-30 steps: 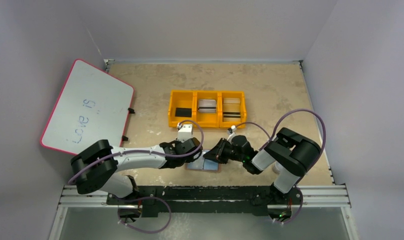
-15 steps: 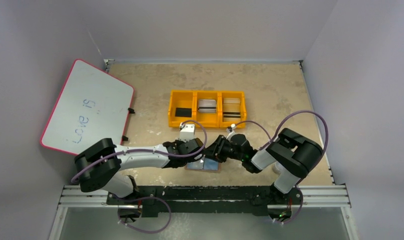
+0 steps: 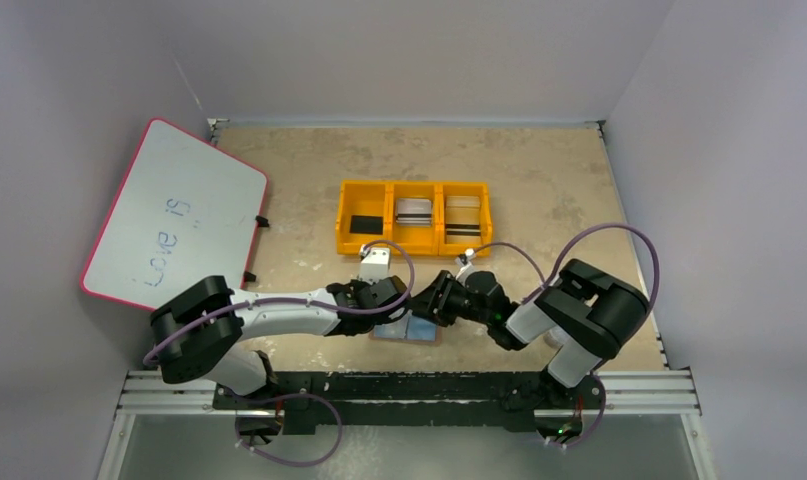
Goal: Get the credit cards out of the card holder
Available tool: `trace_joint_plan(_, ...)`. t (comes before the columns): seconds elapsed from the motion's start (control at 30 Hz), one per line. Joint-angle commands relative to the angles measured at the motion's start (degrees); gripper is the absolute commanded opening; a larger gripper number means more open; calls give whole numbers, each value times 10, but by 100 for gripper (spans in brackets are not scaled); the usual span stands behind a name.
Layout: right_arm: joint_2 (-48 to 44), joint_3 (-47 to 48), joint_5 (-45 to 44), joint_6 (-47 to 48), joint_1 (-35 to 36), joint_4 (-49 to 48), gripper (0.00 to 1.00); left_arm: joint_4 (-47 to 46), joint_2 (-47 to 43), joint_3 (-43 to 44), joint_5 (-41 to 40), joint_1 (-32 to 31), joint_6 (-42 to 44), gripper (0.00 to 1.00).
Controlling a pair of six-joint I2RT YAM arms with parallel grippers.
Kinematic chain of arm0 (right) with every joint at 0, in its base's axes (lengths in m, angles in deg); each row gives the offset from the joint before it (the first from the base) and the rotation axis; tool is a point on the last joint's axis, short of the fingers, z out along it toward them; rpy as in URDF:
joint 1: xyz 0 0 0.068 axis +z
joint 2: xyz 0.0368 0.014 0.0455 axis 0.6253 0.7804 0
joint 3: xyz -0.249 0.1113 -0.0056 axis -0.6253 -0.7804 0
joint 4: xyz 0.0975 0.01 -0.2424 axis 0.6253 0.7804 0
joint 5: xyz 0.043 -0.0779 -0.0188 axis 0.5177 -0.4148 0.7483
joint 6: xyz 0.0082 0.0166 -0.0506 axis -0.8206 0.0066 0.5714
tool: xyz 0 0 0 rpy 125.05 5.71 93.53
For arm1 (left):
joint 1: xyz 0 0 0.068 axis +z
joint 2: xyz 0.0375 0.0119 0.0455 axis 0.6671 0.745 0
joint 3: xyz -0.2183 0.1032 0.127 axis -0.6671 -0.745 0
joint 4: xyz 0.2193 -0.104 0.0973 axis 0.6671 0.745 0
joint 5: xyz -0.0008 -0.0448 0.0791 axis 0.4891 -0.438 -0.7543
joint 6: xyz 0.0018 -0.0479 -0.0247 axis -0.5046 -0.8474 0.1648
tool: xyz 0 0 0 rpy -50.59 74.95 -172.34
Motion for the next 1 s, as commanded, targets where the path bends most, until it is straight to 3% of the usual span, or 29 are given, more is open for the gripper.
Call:
trace_joint_plan(0.0, -14, -4, -12, 2, 2, 23, 52, 16, 9, -16, 22, -1, -10, 18)
trace_joint_plan(0.13, 13, 8, 8, 11, 6, 9, 53, 14, 6, -19, 27, 0, -12, 18)
trace_joint_plan(0.3, 61, -40, 16, -34, 6, -118, 58, 29, 5, -5, 25, -1, -8, 18)
trace_joint_plan(0.53, 124, -40, 22, -56, 8, -199, 47, 23, 0, -9, 33, 0, -12, 18)
trace_joint_plan(0.7, 127, -15, 27, -45, 8, -141, 40, 17, -8, -13, 31, -1, -15, 18)
trace_joint_plan(0.97, 106, -12, 13, -36, 8, -108, 13, 18, -6, -13, 30, -1, -15, 18)
